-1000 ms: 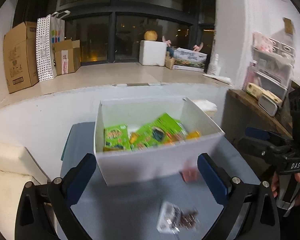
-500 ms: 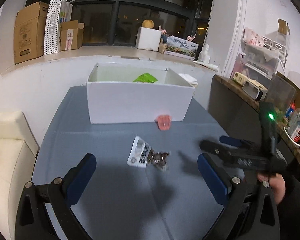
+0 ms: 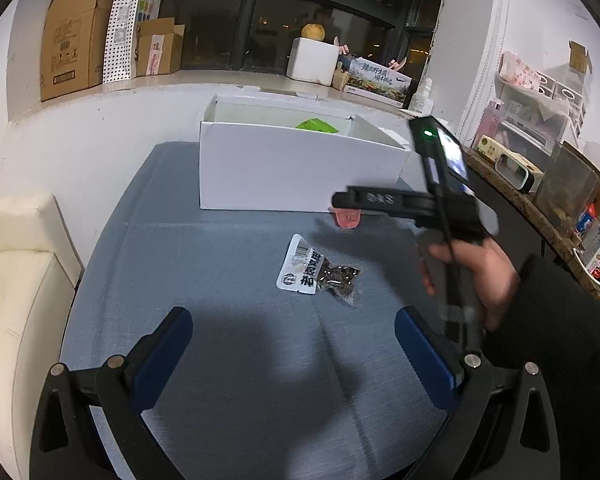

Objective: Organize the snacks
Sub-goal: 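Grasp the pink jelly cup with right tool while left grasps the white snack bag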

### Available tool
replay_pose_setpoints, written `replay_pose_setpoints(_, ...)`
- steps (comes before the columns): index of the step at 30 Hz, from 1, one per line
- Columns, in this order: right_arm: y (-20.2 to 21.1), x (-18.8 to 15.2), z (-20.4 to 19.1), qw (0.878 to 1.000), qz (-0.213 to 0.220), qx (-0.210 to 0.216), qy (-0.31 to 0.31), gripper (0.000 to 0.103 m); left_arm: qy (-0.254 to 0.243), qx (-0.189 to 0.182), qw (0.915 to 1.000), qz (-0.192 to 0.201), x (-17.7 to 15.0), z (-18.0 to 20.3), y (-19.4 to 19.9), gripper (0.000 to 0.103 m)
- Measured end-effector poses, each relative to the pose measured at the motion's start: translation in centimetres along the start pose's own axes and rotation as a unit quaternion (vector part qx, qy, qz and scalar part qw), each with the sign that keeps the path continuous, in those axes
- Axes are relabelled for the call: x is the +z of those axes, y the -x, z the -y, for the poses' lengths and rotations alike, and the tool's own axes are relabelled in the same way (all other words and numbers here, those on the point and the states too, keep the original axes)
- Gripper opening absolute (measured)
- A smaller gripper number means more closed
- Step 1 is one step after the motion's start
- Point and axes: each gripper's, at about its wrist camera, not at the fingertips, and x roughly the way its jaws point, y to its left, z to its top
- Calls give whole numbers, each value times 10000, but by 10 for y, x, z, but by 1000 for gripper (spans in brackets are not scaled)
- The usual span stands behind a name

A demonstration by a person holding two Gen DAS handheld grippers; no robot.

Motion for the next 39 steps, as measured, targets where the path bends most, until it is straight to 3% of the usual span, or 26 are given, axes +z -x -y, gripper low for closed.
replay_pose_setpoints(3,-18,6,-4,9998,-164,-145,31,102,22,-9,10000,-31,-1,-3,-3,103)
replay_pose_setpoints(4,-23,6,-6,9996,-210,-201,59,93,37,-25,10000,-39,-1,-4,-4,103)
replay_pose_setpoints(6,-35,5,-7,9975,-423,-561,118,56,52,-56,9999,-70,0,-5,-8,103)
replay_pose_setpoints(8,-34,5,-11,9965,-321,-725,248,48,46,-87,9999,-99,-1,-5,-11,103)
replay_pose_setpoints(17,-7,2,-11,9967,-116,-671,443,46,-19,-134,9997,-197,-1,0,-22,103)
replay_pose_setpoints(31,135,-51,16,9967,763,5,264,46,-451,-247,9986,-97,28,34,-37,103)
replay_pose_setpoints(39,163,-76,33,9958,913,-8,77,46,-630,-5,9956,-697,27,42,-98,103)
